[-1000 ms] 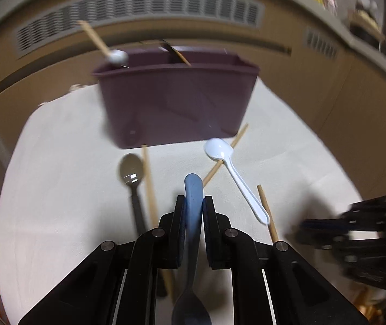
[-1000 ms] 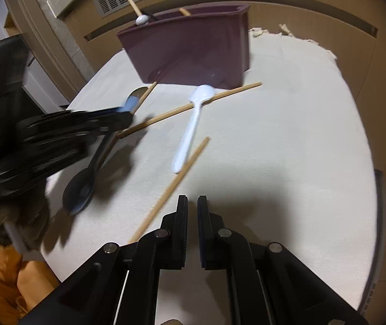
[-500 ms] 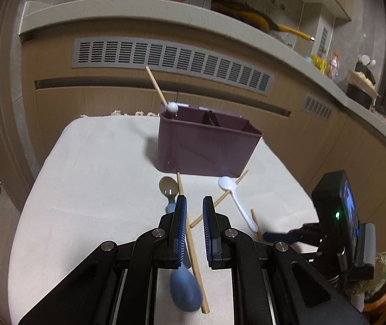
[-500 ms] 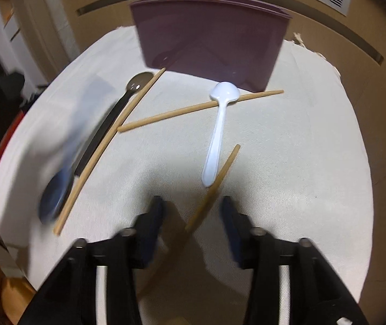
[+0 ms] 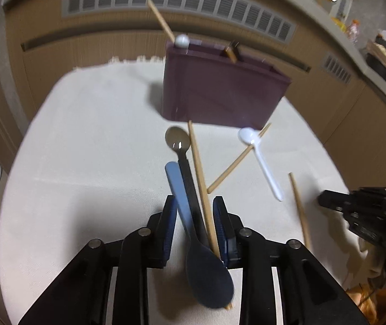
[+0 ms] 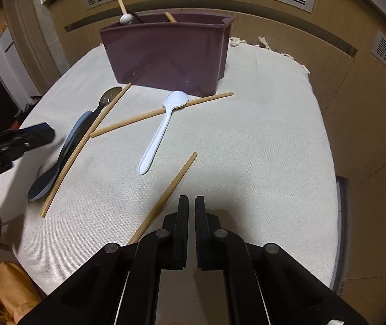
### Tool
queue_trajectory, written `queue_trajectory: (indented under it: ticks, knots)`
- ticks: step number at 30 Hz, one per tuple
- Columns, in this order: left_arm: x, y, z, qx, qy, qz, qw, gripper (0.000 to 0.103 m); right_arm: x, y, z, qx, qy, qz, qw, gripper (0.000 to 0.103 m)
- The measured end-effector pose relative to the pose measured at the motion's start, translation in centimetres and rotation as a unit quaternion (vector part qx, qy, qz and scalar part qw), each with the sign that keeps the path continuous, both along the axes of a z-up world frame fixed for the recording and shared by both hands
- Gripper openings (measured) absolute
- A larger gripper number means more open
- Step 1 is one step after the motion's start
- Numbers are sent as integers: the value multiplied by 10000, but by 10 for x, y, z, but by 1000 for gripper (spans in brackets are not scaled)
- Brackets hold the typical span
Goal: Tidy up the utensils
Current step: 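Grasp a loose wooden chopstick with the right gripper while the left gripper holds the blue spoon, then lift the blue spoon and chopstick up and carry them over the purple caddy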
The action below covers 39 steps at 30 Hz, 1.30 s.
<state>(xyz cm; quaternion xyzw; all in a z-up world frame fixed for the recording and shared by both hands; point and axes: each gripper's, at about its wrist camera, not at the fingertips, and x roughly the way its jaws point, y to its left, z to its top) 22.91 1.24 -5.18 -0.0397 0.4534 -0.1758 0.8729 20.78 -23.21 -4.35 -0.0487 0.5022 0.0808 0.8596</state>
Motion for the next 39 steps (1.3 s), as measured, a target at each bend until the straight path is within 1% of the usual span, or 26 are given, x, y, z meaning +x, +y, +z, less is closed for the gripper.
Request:
queue_trajectory:
  ticks: [2, 4, 7, 10, 11, 13, 14, 16, 17, 18, 19, 21, 23, 25, 26, 30, 32, 33, 34, 35, 37, 39]
  knots:
    - [16, -2, -8, 188, 210, 106, 9995, 30, -1, 2, -1, 44, -21, 62, 10000, 4]
    - [33, -1, -17, 372, 448, 324, 9978, 30, -2, 7, -3, 104, -15, 134, 9999, 4]
    - [48, -3, -23, 278, 694, 314, 9967, 30, -4, 12, -7, 156, -39, 201, 9997, 4]
    - [51, -14, -23, 315, 704, 108, 9970, 31, -3, 10, -11, 180, -8, 219, 9996, 4]
    - [50, -19, -23, 426, 658, 59, 9969, 32, -4, 9, -12, 185, 3, 218, 9996, 4]
    - [47, -27, -24, 633, 576, -98, 9963, 39, -3, 8, -14, 193, 33, 207, 9996, 4]
    - [45, -29, -24, 701, 537, -149, 9960, 39, -4, 7, -15, 205, 44, 204, 9996, 6]
    - [43, -31, -25, 837, 420, -251, 9953, 38, -5, 8, -14, 236, 52, 187, 9995, 6]
    - [40, -30, -25, 909, 333, -246, 9950, 35, -5, 8, -14, 256, 51, 182, 9995, 7]
    - [37, -29, -25, 979, 264, -198, 9946, 24, -5, 8, -13, 268, 48, 166, 9995, 7]
    - [34, -28, -24, 1041, 169, -132, 9943, 17, -5, 7, -12, 293, 47, 148, 9995, 9]
    - [24, -18, -19, 902, -18, 36, 9959, 12, -6, 7, -10, 354, 44, 136, 9993, 15]
    - [10, -7, -8, 690, -268, 203, 9970, 12, -5, 7, -9, 414, 46, 105, 9991, 29]
    - [-3, 3, 3, 455, -526, 387, 9968, 12, -1, 9, -10, 474, 75, 20, 9988, 38]
    - [-8, 6, 7, 388, -602, 433, 9965, 12, 2, 10, -11, 500, 95, -24, 9987, 39]
    - [-20, 15, 22, 185, -900, 533, 9943, 12, 16, 22, -20, 586, 296, -197, 9976, 39]
    - [-23, 22, 30, -36, -977, 541, 9937, 12, 18, 34, -21, 381, 219, -157, 9989, 37]
    - [-23, 24, 34, -135, -994, 543, 9935, 12, 18, 43, -22, 258, 195, -25, 9995, 33]
    - [-23, 24, 36, -186, -1007, 546, 9932, 12, 17, 51, -23, 149, 153, 130, 9997, 20]
    - [-24, 27, 40, -254, -1046, 562, 9926, 12, 16, 55, -23, 86, 125, 237, 9996, 12]
    - [-30, 29, 45, -305, -1104, 570, 9918, 12, 12, 66, -23, -40, 47, 452, 9990, 11]
    - [-37, 30, 52, -322, -1170, 574, 9910, 12, 10, 65, -21, 37, 28, 509, 9987, 7]
